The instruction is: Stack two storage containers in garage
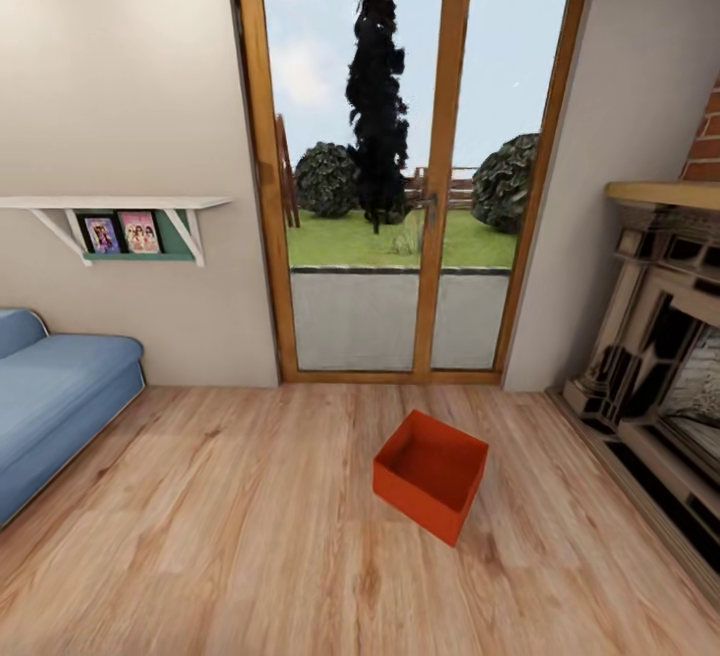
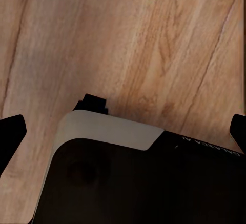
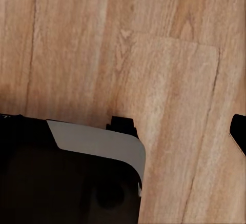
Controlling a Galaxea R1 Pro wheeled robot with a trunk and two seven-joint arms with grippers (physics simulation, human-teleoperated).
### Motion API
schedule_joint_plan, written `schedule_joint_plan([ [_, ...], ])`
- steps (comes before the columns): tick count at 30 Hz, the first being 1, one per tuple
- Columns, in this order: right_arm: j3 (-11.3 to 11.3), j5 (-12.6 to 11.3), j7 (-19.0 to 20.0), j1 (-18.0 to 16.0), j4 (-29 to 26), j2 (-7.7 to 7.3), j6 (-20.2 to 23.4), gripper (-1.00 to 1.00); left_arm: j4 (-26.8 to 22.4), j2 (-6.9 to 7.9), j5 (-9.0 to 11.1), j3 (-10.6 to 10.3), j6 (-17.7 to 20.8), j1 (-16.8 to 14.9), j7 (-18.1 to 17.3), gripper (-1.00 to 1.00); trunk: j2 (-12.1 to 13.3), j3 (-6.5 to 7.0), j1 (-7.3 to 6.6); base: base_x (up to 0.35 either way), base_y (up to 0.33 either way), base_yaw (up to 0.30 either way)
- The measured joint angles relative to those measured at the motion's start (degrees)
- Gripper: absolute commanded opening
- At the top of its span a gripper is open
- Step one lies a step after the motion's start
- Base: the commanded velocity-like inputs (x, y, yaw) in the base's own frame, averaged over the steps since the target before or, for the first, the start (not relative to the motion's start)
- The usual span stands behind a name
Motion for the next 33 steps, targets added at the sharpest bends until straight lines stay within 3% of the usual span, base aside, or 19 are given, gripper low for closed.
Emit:
schedule_joint_plan([
  [16, 0.0, -0.08, 0.0, 0.03, 0.02, 0.26, -0.09, 1.0, 0.0, 0.0, 0.0, -0.02, -0.05, 0.0, 0.0, 1.0, 0.0, 0.0, 0.0, 0.322, 0.0, -0.008],
  [33, 0.0, -0.11, 0.0, 0.01, 0.04, 0.4, -0.1, 1.0, 0.03, -0.01, -0.01, 0.0, -0.17, -0.02, 0.0, 1.0, 0.0, 0.0, 0.0, 0.321, 0.051, -0.226],
])
